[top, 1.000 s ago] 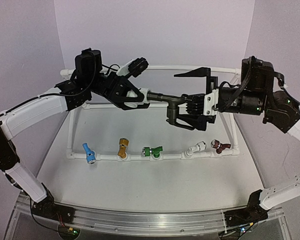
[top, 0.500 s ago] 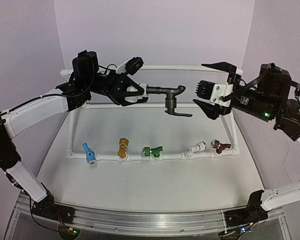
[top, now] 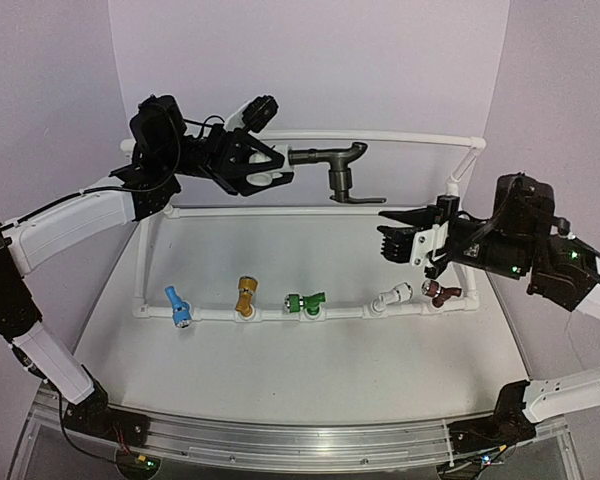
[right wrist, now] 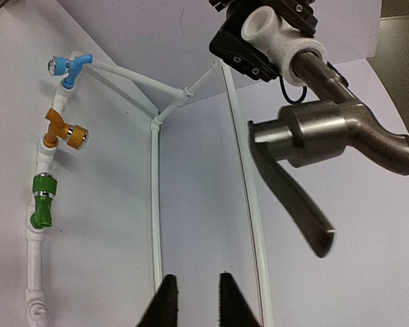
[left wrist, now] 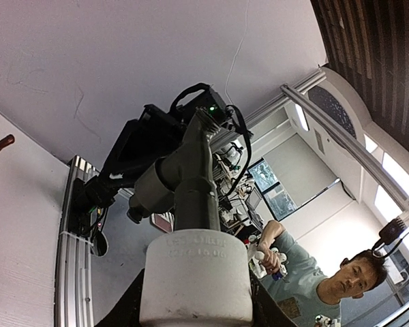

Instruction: Install the water faucets

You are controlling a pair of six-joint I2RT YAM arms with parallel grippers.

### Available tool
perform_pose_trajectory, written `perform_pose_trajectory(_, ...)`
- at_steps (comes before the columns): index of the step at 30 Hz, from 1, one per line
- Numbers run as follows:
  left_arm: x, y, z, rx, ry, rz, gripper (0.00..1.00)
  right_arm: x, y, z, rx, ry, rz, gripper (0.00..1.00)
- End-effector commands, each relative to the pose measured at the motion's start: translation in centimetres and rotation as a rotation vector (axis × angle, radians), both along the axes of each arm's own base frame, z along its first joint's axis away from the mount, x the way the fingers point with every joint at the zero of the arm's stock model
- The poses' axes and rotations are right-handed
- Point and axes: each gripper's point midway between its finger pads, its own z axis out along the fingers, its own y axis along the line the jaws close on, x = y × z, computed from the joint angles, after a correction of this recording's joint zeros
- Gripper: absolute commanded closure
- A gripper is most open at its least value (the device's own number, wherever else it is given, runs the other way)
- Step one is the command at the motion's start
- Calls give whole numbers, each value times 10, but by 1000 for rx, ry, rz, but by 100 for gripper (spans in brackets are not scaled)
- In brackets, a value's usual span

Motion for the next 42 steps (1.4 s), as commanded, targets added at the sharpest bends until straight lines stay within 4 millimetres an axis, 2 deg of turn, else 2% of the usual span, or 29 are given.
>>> perform_pose_trajectory(1, -15, 15, 44, -123, -105, 0, 100, -20, 11, 42, 160, -178, 137, 100)
perform_pose_trajectory(6, -16, 16, 45, -139, -98, 1, 100, -14, 23, 43, 170, -268, 146, 100)
perform_pose_trajectory(13, -17, 19, 51, -186, -97, 20, 100, -1, 36, 54, 271, -320, 71, 100)
perform_pose_trajectory(24, -11, 16, 46, -207, -65, 30, 100, 22, 39, 71, 375, -389, -72, 100)
perform_pose_trajectory(31, -5, 11, 36, -186, -55, 40, 100, 19, 40, 91, 412, -440, -75, 100)
perform_pose_trajectory(42, 12, 1, 21, -139, -43, 106, 100, -12, 45, 100, 418, -448, 14, 100)
